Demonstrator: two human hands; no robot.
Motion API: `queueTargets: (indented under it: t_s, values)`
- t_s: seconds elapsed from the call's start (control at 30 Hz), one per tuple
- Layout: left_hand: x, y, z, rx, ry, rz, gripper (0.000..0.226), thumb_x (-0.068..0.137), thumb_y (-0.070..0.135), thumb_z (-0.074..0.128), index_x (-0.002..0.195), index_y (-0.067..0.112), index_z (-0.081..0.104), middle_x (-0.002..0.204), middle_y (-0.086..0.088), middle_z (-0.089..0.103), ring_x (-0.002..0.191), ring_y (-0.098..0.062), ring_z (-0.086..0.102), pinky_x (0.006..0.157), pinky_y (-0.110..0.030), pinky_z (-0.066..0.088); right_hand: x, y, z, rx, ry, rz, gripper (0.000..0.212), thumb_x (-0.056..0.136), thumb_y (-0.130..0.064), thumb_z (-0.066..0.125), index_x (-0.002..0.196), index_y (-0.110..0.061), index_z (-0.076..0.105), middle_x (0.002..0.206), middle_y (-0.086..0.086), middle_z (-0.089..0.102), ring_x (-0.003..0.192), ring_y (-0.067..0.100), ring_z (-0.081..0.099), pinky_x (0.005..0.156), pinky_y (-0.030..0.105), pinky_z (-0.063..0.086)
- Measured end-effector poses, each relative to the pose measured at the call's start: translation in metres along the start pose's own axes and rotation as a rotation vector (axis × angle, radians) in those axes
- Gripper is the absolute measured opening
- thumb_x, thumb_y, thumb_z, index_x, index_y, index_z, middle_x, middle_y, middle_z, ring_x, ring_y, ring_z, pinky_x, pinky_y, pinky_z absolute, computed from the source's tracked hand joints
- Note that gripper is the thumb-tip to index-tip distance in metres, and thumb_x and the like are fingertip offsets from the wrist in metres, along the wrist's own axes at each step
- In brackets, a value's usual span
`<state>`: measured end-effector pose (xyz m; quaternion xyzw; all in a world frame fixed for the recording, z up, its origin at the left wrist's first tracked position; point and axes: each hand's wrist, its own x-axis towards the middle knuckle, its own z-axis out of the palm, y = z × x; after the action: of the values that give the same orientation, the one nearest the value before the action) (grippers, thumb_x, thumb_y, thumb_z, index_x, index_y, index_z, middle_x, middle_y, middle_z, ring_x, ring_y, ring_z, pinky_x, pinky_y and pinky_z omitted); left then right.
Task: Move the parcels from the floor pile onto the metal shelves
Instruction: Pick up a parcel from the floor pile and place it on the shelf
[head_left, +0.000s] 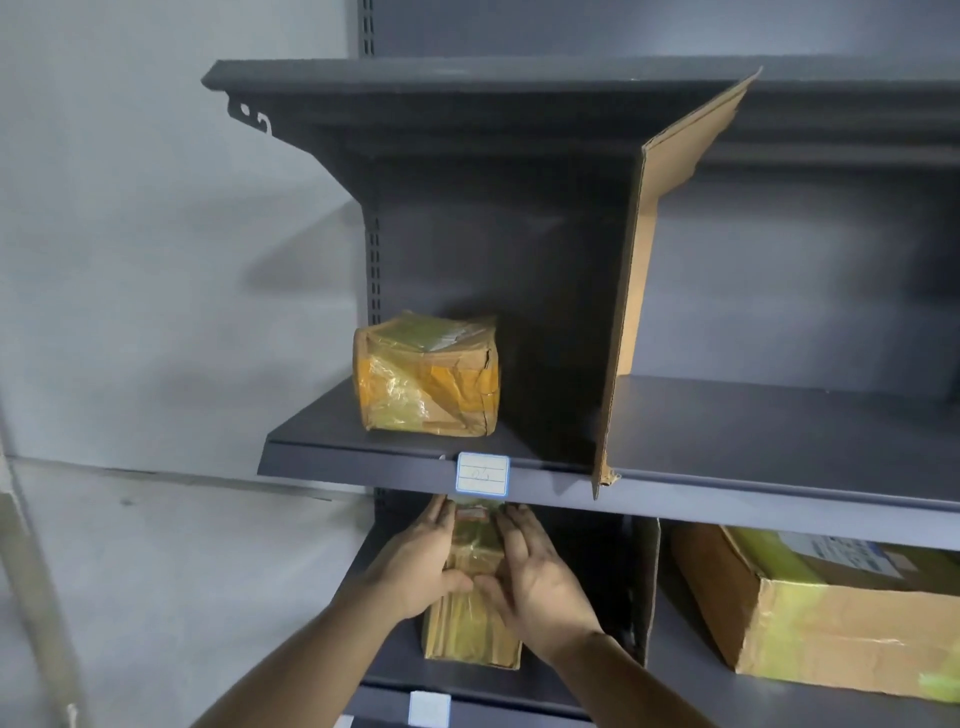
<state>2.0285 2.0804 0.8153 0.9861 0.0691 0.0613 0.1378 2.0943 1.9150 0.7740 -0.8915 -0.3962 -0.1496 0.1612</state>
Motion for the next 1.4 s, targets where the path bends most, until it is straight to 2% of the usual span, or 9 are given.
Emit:
queueTargets:
  t_s: [0.23,0.4,0.53,0.73,0.83,0.97,1.07,1.17,1.4]
  values:
    - [-0.006,0.005,0.005,-0.018,0.084,0.003,0.101,0.088,0.043,0.068,0.157,0.012,0.002,0.165,-0.001,-0.012,0.148,-0.018,0.022,0.111,-0.032,0.035,-0.005,-0.008,-0.006,0.002,0.030,0.043,0.088,0.086,-0.065,0.021,0.152,-0.007,0.028,0.160,0.010,0.022,0.151,0.019,0.005,0.119,0.022,0.002]
    - [-0.020,0.004,0.011,0.070,0.171,0.018,0.102,0.087,0.051,0.065,0.157,0.012,0.002,0.165,-0.004,-0.004,0.149,-0.020,0.022,0.110,-0.031,0.039,-0.008,-0.023,-0.018,-0.046,0.018,0.123,0.084,0.096,-0.049,0.049,0.157,-0.013,0.004,0.165,0.009,-0.003,0.152,0.023,-0.002,0.116,0.026,-0.003]
    - [-0.041,-0.003,0.012,0.079,0.173,0.016,0.100,0.092,0.051,0.058,0.156,0.009,-0.005,0.165,-0.011,-0.001,0.150,-0.023,0.019,0.111,-0.030,0.039,-0.033,-0.038,-0.019,-0.036,0.029,0.247,0.094,0.096,-0.045,0.052,0.155,-0.012,-0.012,0.163,0.006,-0.016,0.151,0.021,-0.006,0.116,0.025,-0.004]
    - [-0.071,-0.010,0.021,0.103,0.130,-0.022,0.096,0.095,0.050,0.054,0.155,0.001,-0.004,0.163,-0.018,0.004,0.149,-0.030,0.018,0.116,-0.033,0.032,-0.074,-0.054,-0.027,-0.004,0.009,0.370,0.091,0.097,-0.043,0.051,0.155,-0.011,-0.012,0.164,0.004,-0.013,0.151,0.016,-0.005,0.118,0.024,0.004]
    - [-0.087,-0.005,0.029,0.158,0.060,0.018,0.075,0.097,0.046,0.051,0.152,0.004,0.022,0.154,-0.015,0.031,0.143,-0.029,0.031,0.109,-0.035,0.039,-0.096,-0.060,-0.032,0.018,0.005,0.413,0.083,0.099,-0.043,0.047,0.157,-0.015,-0.007,0.164,0.001,-0.008,0.151,0.015,0.000,0.117,0.024,0.009]
    - [-0.108,0.005,0.059,0.125,-0.060,0.115,0.038,0.096,0.042,0.052,0.123,0.016,0.054,0.125,-0.003,0.056,0.110,-0.021,0.058,0.089,-0.033,0.050,-0.135,-0.066,-0.032,-0.004,-0.078,0.446,0.074,0.101,-0.045,0.042,0.158,-0.017,0.003,0.165,0.000,-0.002,0.151,0.016,0.003,0.118,0.024,0.013]
    - [-0.125,0.021,0.087,0.101,-0.130,0.173,0.033,0.096,0.042,0.052,0.118,0.017,0.056,0.120,-0.001,0.059,0.107,-0.020,0.060,0.084,-0.031,0.048,-0.172,-0.063,-0.035,-0.035,-0.165,0.508,0.063,0.100,-0.044,0.043,0.155,-0.021,0.022,0.160,-0.001,0.025,0.143,0.020,0.032,0.113,0.031,0.032]
    - [-0.133,0.045,0.106,0.058,-0.182,0.261,0.040,0.098,0.039,0.051,0.131,0.018,0.053,0.133,0.001,0.055,0.118,-0.019,0.056,0.093,-0.031,0.048,-0.209,-0.052,-0.043,-0.069,-0.183,0.590,0.040,0.099,-0.041,0.045,0.135,-0.026,0.049,0.135,-0.003,0.056,0.120,0.018,0.054,0.101,0.032,0.045]
    - [-0.140,0.160,0.123,0.089,-0.286,0.443,0.042,0.099,0.042,0.049,0.135,0.022,0.053,0.136,0.003,0.055,0.124,-0.018,0.054,0.097,-0.032,0.047,-0.318,0.008,-0.092,-0.011,-0.137,0.971,0.046,0.100,-0.050,0.039,0.136,-0.024,0.051,0.137,0.002,0.056,0.123,0.026,0.054,0.099,0.037,0.047]
